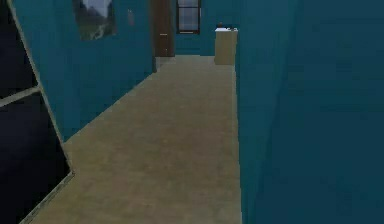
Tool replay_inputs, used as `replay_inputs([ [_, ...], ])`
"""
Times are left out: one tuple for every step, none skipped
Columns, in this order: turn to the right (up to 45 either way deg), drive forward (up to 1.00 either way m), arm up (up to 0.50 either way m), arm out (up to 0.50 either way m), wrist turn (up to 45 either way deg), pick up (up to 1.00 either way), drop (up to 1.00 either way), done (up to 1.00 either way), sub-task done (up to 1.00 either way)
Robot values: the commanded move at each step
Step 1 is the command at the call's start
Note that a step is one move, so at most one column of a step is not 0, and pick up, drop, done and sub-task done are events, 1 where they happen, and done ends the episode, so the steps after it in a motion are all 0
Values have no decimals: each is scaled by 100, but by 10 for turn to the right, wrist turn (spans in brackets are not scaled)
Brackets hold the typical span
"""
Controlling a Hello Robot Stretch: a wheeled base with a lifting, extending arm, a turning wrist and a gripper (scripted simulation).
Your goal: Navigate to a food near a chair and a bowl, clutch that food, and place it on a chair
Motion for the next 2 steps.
replay_inputs([
  [300, 0, 0, 0, 0, 0, 0, 0, 0],
  [0, 0, 0, 48, 0, 0, 0, 0, 0],
])
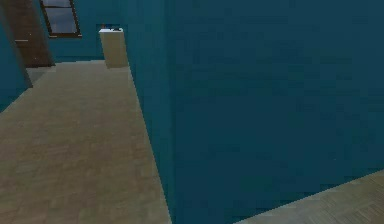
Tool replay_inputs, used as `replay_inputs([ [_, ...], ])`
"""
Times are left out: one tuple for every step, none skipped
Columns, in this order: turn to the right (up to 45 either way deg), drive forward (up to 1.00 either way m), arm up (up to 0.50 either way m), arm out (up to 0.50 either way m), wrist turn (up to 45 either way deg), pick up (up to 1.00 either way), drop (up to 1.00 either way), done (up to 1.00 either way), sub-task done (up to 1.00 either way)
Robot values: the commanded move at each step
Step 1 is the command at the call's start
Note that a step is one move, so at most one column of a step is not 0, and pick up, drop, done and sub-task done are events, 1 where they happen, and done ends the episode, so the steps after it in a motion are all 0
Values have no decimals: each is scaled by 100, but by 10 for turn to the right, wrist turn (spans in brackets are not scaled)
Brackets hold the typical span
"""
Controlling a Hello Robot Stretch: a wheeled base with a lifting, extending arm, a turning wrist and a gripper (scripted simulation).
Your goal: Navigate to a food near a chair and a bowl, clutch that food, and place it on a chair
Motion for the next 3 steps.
replay_inputs([
  [0, 0, 0, 0, 450, 0, 0, 0, 0],
  [0, 0, 0, 0, 450, 0, 0, 0, 0],
  [0, 0, 0, 0, 150, 0, 0, 0, 0],
])
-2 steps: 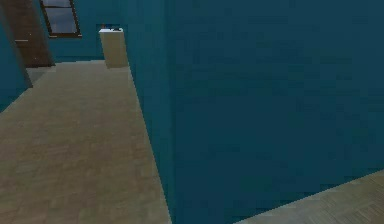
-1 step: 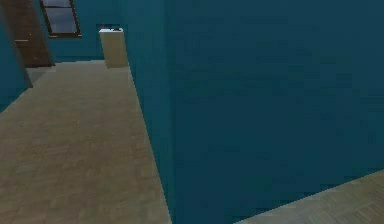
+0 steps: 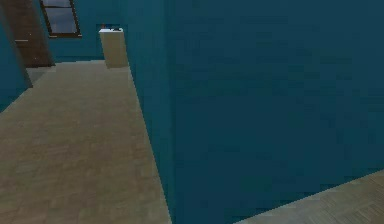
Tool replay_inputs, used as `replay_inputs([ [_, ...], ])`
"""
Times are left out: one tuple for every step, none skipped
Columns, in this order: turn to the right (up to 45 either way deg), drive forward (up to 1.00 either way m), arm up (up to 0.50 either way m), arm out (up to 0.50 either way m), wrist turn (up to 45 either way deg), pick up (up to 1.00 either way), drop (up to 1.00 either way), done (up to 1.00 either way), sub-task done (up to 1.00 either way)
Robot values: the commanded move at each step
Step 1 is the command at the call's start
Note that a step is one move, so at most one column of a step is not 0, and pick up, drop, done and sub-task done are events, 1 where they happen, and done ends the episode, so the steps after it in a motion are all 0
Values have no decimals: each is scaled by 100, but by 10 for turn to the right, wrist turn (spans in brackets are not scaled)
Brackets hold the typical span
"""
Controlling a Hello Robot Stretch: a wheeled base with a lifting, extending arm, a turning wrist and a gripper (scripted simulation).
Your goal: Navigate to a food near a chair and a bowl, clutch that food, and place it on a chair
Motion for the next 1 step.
replay_inputs([
  [0, 0, -38, 0, 0, 0, 0, 0, 0],
])
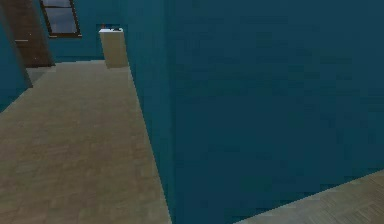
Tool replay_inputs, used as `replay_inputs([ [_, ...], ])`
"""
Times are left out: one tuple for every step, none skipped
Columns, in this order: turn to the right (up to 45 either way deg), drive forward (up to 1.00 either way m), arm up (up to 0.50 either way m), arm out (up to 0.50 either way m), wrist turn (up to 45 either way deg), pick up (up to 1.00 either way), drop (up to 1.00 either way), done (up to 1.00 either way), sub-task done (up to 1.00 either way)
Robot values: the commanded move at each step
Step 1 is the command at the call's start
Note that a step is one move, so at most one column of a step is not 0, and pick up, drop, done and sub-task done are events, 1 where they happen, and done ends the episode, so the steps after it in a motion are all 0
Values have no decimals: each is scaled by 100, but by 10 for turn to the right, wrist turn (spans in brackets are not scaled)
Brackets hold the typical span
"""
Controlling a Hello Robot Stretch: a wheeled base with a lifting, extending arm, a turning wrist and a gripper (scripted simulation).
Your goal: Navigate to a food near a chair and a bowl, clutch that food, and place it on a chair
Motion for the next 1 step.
replay_inputs([
  [0, 0, -32, 0, 0, 0, 0, 0, 0],
])
